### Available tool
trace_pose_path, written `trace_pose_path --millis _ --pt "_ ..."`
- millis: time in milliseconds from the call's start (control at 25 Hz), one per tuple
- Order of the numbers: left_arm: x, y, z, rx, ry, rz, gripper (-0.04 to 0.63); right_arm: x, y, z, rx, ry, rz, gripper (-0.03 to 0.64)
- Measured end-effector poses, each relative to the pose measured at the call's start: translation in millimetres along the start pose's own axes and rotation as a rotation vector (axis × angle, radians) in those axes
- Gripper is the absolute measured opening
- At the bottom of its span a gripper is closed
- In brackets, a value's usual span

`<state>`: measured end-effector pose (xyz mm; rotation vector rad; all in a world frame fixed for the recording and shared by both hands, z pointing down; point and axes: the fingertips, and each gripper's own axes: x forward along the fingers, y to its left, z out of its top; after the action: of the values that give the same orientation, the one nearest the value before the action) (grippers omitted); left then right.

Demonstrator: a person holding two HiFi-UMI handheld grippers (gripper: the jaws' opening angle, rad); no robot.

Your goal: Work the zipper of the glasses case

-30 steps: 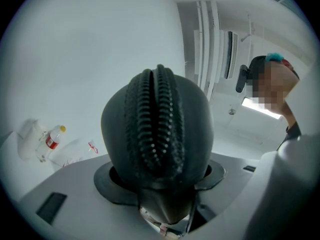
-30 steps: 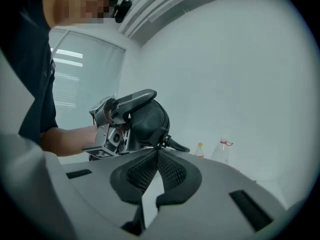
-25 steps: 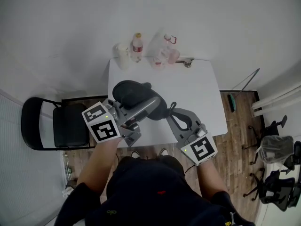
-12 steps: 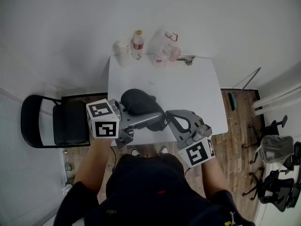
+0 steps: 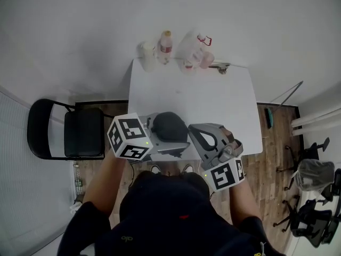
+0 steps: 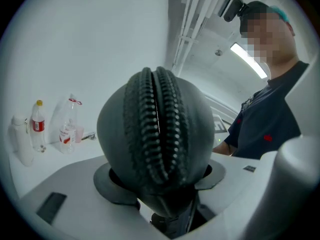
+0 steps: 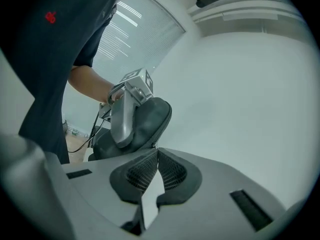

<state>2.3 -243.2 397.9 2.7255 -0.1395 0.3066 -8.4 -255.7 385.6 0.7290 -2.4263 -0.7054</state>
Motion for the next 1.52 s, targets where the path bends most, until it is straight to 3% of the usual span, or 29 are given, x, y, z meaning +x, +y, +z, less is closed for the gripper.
trace_pose_path --millis 160,240,360,520,720,840,960,1080,1200,1360,1440,1520 --pt "14.6 1.5 -31.2 0.089 0.185 0.028 0.286 1.0 -5.5 2.3 -0.020 0.002 -0.003 0.020" --pt "19.4 4.7 -44.5 0.111 0.240 0.042 0.287 2.9 -5.8 1.7 -0.031 0.008 -0.001 0.020" --pt "22.2 9.2 -50.5 0.133 0.264 0.076 0.286 3.0 -4.4 -1.5 -0.039 0.020 0.004 0.020" --pt "22.1 21.5 -60.4 0.242 0.340 0.177 0.286 4.7 -3.4 -2.1 -0.040 0.032 0.005 0.020" --pt "23.6 32.0 -69.7 0.337 0.412 0.245 0.287 2.3 -1.5 -3.8 -0.065 0.052 0.001 0.021" --pt "21.9 35.9 -58.1 0.417 0.349 0.299 0.285 -1.3 -5.0 -0.9 -0.024 0.031 -0.027 0.020" --pt "13.7 40.5 -32.4 0.537 0.247 0.399 0.281 -9.1 -14.6 5.4 0.154 -0.058 -0.063 0.021" --pt "7.6 39.8 -8.4 0.650 0.176 0.461 0.273 -22.2 -22.0 8.7 0.495 -0.198 -0.079 0.021" --pt "0.0 38.3 13.9 0.753 0.113 0.533 0.273 -38.3 -28.9 5.1 0.739 -0.325 -0.045 0.021" --pt "-4.8 21.3 33.6 0.874 0.026 0.545 0.273 -51.6 -30.0 8.3 1.078 -0.519 0.124 0.030" --pt "-4.2 10.7 39.1 0.935 -0.001 0.519 0.273 -54.2 -25.3 15.7 1.213 -0.593 0.274 0.144" --pt "-2.3 3.9 42.7 0.993 0.004 0.500 0.273 -57.2 -20.9 24.9 1.331 -0.660 0.410 0.172"
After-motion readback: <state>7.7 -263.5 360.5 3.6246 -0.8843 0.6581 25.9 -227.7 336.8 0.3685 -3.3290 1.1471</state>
